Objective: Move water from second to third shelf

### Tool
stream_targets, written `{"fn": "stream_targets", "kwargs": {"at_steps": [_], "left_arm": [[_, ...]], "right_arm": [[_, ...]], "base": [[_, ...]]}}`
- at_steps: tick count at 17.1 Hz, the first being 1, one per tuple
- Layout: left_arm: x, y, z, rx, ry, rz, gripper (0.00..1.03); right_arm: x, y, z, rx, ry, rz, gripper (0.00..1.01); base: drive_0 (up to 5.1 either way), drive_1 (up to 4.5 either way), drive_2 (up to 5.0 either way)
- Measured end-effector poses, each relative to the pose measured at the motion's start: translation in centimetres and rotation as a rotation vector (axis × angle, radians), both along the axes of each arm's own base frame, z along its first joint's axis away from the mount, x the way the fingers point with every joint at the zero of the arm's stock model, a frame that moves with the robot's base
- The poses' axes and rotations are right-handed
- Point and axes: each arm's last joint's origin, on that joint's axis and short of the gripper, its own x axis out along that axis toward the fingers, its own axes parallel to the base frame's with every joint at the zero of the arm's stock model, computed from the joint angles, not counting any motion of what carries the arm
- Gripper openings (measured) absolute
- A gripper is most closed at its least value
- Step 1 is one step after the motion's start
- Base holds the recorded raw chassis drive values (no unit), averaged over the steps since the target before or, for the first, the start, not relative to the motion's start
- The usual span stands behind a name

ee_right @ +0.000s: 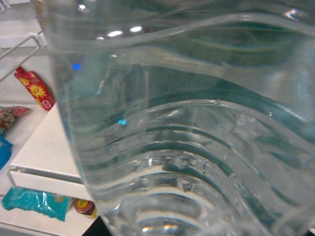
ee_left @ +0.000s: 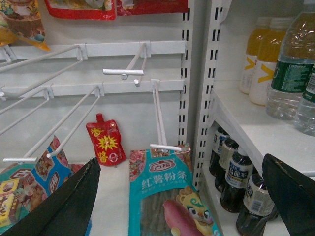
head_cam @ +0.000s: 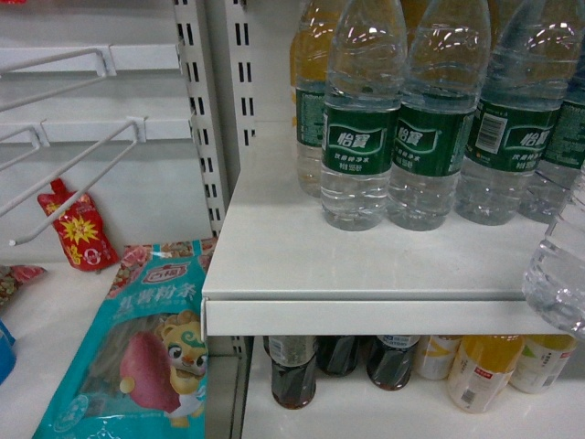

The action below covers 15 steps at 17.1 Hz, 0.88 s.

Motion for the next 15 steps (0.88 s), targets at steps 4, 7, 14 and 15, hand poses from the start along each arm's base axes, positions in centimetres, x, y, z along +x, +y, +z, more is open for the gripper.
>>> {"fn": "stream_targets", "kwargs": {"at_steps": [4,7,14,15], "left_arm": [[0.0,0.0,0.0,0.000,0.000,0.000,0.98],[0.0,0.0,0.0,0.000,0.000,0.000,0.98],[0.0,0.0,0.0,0.000,0.000,0.000,0.98],[0.0,0.0,0.0,0.000,0.000,0.000,0.98]], "right_arm": [[2.3,-0.6,1.2,-0.030,-0.023,-0.019,0.39],[4.5,-0.4,0.4,-0.090,0.012,-0.018,0.39],[6.6,0.0,-0.5,-0.127,0.024,-0.038,0.39],[6.8,0.2,-0.6,-0.131,0.025,-0.042,0.39]], "base": [[0.0,0.00,0.0],[0.0,0.00,0.0],[0.0,0.00,0.0],[0.0,0.00,0.0]]}}
